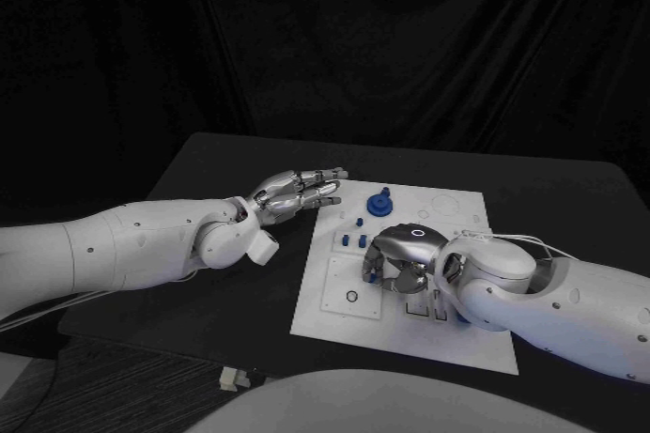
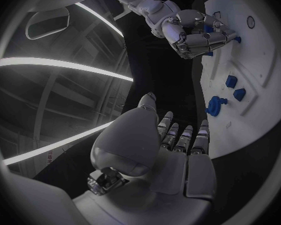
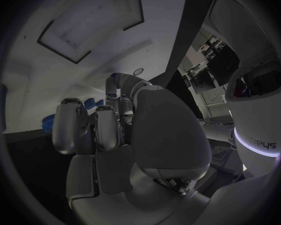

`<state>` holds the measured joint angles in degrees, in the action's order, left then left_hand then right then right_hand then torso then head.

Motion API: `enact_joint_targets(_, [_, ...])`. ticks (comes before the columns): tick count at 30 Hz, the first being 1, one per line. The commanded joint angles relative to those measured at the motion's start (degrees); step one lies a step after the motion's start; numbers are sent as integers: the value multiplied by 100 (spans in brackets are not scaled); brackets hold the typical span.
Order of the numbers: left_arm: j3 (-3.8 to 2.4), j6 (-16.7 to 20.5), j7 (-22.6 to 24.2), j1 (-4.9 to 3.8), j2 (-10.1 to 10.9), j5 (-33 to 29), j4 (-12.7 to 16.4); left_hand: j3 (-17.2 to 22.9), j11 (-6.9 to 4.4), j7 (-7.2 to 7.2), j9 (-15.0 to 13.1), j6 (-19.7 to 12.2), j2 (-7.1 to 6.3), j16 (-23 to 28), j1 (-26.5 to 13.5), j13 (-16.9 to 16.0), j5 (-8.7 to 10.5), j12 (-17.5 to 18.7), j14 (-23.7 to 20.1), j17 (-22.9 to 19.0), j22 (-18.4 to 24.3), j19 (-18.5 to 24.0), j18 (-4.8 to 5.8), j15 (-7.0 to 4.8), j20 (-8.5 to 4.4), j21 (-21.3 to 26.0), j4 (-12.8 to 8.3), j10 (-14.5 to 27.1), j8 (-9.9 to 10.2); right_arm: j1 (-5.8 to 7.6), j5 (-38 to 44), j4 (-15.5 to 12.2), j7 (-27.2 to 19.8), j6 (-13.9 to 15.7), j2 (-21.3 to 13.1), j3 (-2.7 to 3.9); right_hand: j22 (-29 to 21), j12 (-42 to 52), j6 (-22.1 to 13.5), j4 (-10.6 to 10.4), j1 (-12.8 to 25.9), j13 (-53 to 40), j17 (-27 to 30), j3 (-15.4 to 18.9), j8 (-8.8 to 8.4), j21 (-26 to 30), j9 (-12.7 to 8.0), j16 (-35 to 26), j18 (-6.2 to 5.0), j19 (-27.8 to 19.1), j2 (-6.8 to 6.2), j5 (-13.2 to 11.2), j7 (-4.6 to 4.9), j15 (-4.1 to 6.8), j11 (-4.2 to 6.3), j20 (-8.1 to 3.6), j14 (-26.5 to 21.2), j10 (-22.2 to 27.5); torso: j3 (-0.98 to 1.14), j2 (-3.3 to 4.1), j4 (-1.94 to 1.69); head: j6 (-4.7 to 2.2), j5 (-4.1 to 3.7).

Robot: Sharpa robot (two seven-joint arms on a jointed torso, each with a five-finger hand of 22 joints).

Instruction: Assemble the parts on the task board

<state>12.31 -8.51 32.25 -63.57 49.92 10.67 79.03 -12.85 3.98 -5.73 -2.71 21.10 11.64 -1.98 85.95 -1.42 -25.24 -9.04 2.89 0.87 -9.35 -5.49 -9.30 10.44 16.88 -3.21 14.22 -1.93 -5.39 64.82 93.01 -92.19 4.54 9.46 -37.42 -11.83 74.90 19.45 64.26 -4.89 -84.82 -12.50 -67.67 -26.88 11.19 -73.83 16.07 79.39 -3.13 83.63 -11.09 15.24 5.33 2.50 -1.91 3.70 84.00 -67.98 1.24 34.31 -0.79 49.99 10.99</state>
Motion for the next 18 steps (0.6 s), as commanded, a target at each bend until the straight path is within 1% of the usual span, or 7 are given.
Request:
enact_joint_targets(1, [-6,-81,51,8,-7,-45,8,-6,31,-18,-3,42,9,-26,59,-7,-24,-4,26,10,5,-41,-41,21,-7,-19,-37,-9,-24,-24,39,3,54,-36,5,2,1009,-26,-8,29,31,5,12,-7,-39,50,-1,-24,-63,-39,16,-34,53,-9,9,-2,155,11,0,0,0,1,-3])
enact_joint_targets(9, [-6,-109,33,9,-15,-45,1,-6,31,-18,-3,42,9,-26,59,-7,-24,-4,26,10,5,-41,-41,21,-7,-19,-37,-9,-24,-41,39,15,66,-132,6,2,1002,-40,-91,38,47,-4,43,16,-111,75,-33,-43,-67,-51,16,-80,70,-17,2,7,142,-17,-3,0,0,1,-11])
enact_joint_targets(12, [-6,-115,29,10,-16,-45,1,-6,31,-18,-3,42,9,-26,59,-7,-24,-4,26,10,5,-41,-41,21,-7,-19,-37,-9,-24,-48,39,22,70,-143,8,2,985,-74,-364,48,55,-10,92,25,-290,139,-122,-71,-78,-79,16,-190,128,-43,-35,27,123,-32,-3,0,0,1,-6])
enact_joint_targets(14, [-6,-119,25,10,-15,-45,1,-6,31,-18,-3,42,9,-26,59,-7,-24,-4,26,10,5,-41,-41,21,-7,-19,-37,-9,-24,-54,39,27,73,-144,9,2,979,-97,-488,43,71,-11,114,36,-367,164,-162,-83,-82,-91,8,-275,152,-58,-48,41,112,-33,-3,-1,0,1,-7])
enact_joint_targets(16, [-6,-122,21,11,-14,-45,1,-6,33,-23,-5,53,13,-28,59,-7,-24,-3,28,10,7,-41,-40,25,-7,-19,-37,-10,-30,-59,39,31,78,-147,10,2,973,-119,-636,32,86,-12,140,43,-453,187,-207,-97,-90,-100,3,-369,158,-41,-19,42,102,-38,-3,-1,-1,1,-9])
enact_joint_targets(17, [-6,-123,19,11,-14,-45,0,-6,33,-23,-5,53,13,-28,59,-7,-24,-3,28,10,7,-41,-40,25,-7,-19,-37,-10,-30,-61,39,33,82,-149,10,2,973,-121,-644,31,87,-12,141,44,-458,188,-210,-97,-90,-100,2,-373,158,-40,-17,41,102,-38,-3,-1,-1,1,-8])
enact_joint_targets(18, [-6,-124,19,11,-14,-45,-1,-6,33,-23,-5,53,13,-28,59,-7,-24,-3,28,10,7,-41,-40,25,-7,-19,-37,-10,-30,-62,39,33,86,-152,10,2,967,-144,-829,12,110,-9,186,51,-560,212,-265,-122,-96,-110,-10,-443,146,-32,5,31,88,-37,-3,-2,-1,1,-7])
